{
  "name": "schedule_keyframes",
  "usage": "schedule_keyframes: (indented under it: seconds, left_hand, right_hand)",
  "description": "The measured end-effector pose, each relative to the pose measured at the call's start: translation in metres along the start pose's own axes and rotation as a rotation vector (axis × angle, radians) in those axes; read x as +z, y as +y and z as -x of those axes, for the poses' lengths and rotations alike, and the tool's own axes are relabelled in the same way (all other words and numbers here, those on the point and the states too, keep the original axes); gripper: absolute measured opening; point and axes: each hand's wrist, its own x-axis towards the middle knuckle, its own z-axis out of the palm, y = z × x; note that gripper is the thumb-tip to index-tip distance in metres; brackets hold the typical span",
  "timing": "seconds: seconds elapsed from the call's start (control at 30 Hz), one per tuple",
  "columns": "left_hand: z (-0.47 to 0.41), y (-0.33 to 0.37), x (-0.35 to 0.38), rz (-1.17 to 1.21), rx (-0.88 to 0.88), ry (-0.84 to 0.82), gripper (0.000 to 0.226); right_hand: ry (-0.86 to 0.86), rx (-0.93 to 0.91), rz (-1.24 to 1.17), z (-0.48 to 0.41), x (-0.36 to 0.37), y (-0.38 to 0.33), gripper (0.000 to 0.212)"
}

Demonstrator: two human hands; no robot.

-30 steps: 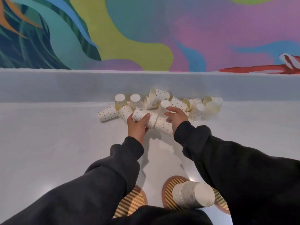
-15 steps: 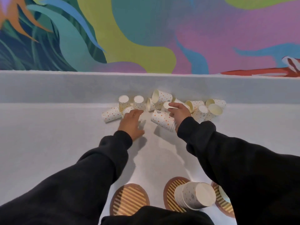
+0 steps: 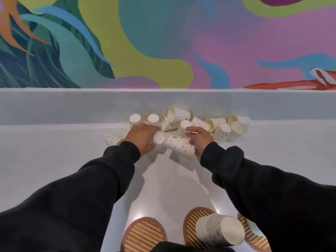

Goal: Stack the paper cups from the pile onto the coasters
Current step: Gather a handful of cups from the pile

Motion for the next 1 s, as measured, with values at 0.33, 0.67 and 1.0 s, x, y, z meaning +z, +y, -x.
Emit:
schedule_keyframes:
  seconds: [0.33,0.67,1.0]
  left_hand:
    - [0.087,0.094,-0.04,1.671,-0.589,0.365,0.042]
    - [0.163,0.161,-0.088,1.707,-0.511,0.337,0.079]
    - [0.255,0.17,-0.062,1.19,-0.58,0.294,0.081]
  right_hand:
    - [-0.125,-0.007,-0.173,0.059,0.008,-0.024,0.052]
    - [-0.313,-0.028,-0.246,0.17,0.011,-0.025,0.023]
    - [-0.521,0.076,0.001,0.212,-0.009,0.047,0.03]
